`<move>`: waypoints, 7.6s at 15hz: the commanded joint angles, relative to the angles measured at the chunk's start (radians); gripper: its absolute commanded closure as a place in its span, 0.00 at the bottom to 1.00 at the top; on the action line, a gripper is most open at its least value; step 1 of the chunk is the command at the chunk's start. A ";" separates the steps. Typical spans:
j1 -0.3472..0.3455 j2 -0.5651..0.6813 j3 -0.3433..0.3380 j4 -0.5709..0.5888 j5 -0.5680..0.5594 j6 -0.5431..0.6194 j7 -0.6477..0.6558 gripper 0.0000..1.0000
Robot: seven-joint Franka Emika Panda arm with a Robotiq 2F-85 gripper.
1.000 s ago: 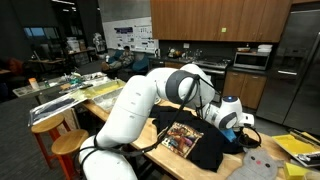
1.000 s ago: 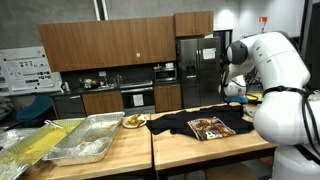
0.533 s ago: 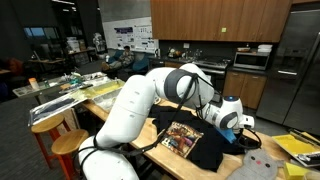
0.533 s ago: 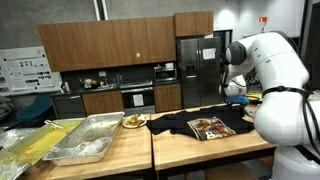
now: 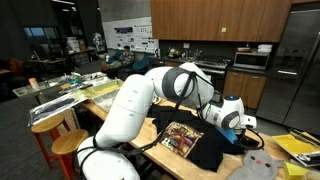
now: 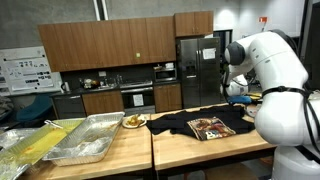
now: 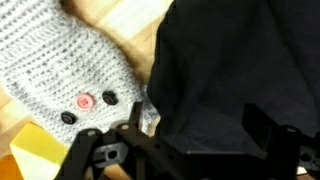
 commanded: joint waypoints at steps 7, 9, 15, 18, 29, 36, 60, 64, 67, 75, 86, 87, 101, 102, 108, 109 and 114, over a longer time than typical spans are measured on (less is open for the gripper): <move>0.022 -0.029 -0.015 -0.023 -0.025 -0.089 0.049 0.38; 0.021 -0.028 -0.013 -0.019 -0.026 -0.113 0.051 0.55; 0.021 -0.048 -0.013 -0.028 -0.029 -0.151 0.066 1.00; 0.018 -0.086 -0.015 -0.051 -0.026 -0.136 0.070 1.00; -0.069 -0.349 0.114 -0.243 0.095 0.015 -0.087 0.99; -0.199 -0.512 0.329 -0.365 0.468 0.043 -0.530 0.99; -0.143 -0.652 0.355 -0.692 0.315 0.295 -0.796 0.00; -0.124 -0.626 0.243 -0.724 0.095 0.371 -0.607 0.00; -0.167 -0.590 0.176 -0.713 -0.108 0.401 -0.443 0.00; -0.097 -0.564 0.070 -0.625 -0.339 0.293 -0.173 0.00; -0.029 -0.499 0.073 -0.515 -0.529 0.134 0.135 0.00; -0.027 -0.488 0.073 -0.507 -0.540 0.132 0.150 0.00; -0.024 -0.389 0.070 -0.423 -0.550 0.128 0.181 0.88; -0.024 -0.390 0.070 -0.421 -0.549 0.128 0.183 0.95; -0.002 -0.415 0.046 -0.430 -0.588 0.151 0.229 1.00; 0.003 -0.423 0.040 -0.435 -0.603 0.162 0.240 1.00; 0.049 -0.507 -0.022 -0.482 -0.761 0.285 0.321 1.00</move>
